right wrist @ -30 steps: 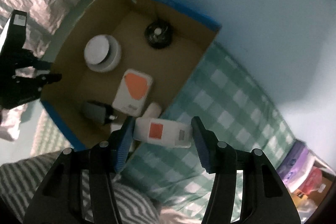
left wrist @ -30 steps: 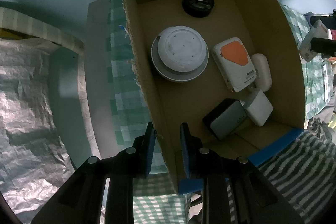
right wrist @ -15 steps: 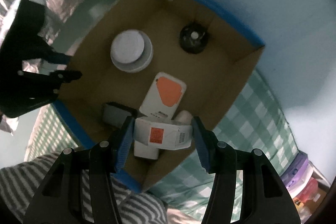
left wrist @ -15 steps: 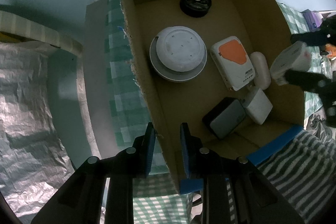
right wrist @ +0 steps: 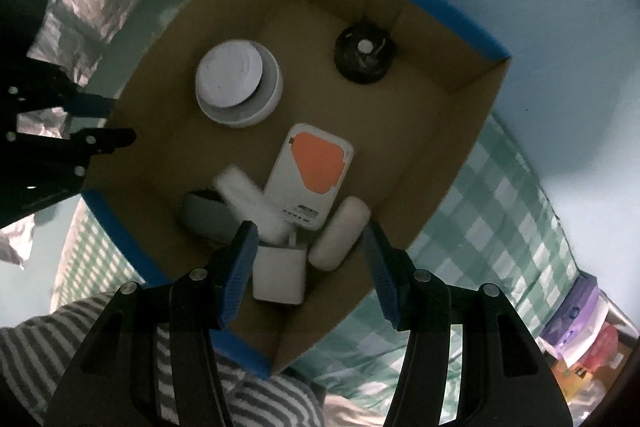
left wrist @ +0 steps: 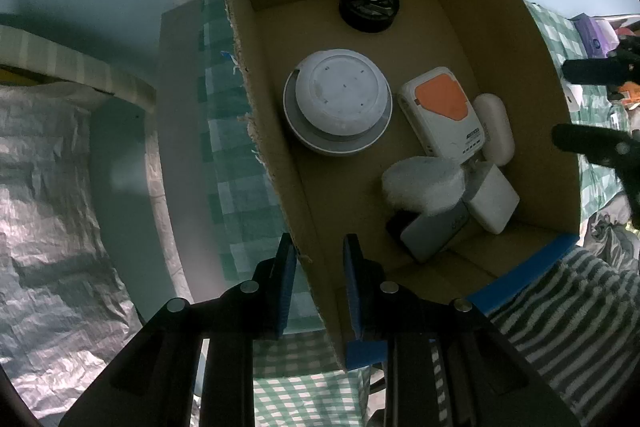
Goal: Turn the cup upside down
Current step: 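Lower the router into the box, open the right tool and withdraw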
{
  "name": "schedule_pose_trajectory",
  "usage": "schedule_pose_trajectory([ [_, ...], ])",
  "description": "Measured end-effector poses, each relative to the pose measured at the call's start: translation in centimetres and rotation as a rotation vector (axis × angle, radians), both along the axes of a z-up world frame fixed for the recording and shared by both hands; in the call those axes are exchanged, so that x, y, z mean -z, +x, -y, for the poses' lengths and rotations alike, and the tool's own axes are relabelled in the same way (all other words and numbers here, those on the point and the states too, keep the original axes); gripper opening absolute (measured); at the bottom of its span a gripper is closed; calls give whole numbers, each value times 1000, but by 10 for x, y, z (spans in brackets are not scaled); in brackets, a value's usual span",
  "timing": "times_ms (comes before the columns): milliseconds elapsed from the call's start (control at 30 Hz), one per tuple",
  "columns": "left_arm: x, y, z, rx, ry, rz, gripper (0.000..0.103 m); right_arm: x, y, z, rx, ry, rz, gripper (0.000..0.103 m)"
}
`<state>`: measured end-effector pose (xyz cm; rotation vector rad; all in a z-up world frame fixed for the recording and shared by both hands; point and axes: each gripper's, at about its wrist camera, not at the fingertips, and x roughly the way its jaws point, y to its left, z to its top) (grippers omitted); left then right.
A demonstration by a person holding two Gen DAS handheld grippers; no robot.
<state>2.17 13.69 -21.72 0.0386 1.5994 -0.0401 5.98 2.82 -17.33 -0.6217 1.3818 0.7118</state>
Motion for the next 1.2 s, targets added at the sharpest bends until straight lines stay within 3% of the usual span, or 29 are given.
schedule_pose_trajectory([
  [633,-2,3,2,-1,7,0,23,-61,10,51,52,57,77,58],
  [1100,-1,5,4,-21,24,-12,23,-50,41,126,167,27,67,58],
  [1200,-1,6,3,-26,26,-14,23,-41,50,152,204,12,60,63],
])
